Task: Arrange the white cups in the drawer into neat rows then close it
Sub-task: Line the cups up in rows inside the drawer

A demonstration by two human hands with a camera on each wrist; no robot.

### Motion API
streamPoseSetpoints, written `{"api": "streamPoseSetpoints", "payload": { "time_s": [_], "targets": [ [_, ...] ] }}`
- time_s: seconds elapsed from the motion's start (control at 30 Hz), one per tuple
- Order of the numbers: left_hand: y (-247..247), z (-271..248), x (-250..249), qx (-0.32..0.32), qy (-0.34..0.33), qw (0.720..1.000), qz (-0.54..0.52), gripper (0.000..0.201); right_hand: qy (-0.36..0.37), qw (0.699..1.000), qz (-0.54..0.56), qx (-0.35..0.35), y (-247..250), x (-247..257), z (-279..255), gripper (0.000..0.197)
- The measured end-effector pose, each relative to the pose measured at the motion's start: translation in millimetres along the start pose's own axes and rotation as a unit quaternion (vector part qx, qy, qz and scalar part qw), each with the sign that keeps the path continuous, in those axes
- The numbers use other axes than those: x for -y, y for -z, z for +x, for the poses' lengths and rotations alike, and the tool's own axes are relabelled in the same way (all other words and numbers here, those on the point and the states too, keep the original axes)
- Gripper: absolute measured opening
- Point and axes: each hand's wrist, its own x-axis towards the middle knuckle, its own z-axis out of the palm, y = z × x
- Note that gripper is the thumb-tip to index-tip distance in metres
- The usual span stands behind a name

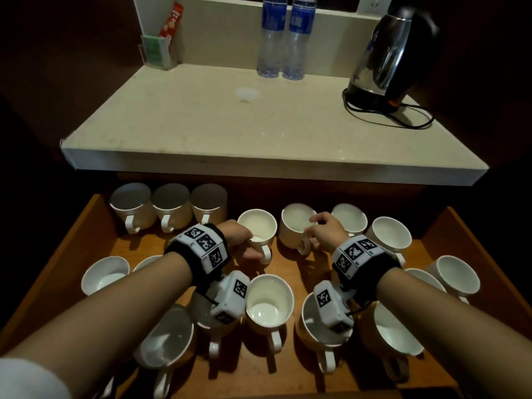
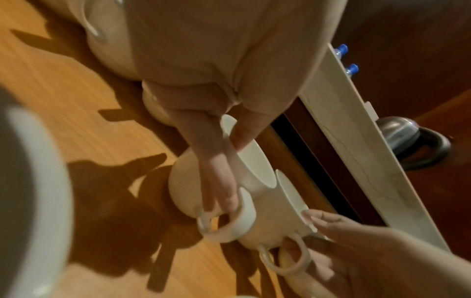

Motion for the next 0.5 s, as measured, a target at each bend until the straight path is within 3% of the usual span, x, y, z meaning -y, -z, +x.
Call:
{"api": "streamPoseSetpoints", "payload": {
  "time_s": [0.17, 0.37, 0.5],
  "targets": [
    [1, 6, 2, -0.055, -0.051, 0.997, -0.003, 0.02, 0.01, 1.0, 0.018, 0.018, -8, 2, 0, 0.033],
    [1, 4, -1, -0.047, -0.05, 0.995, -0.067, 0.023, 0.003, 0.999, 0.025, 0.032, -16, 6, 2, 0.035],
    [2, 7, -5, -0.056, -0.055, 0.993, -0.088, 0.011, 0.006, 0.998, 0.052, 0.032, -19, 8, 4, 0.035]
  ]
}}
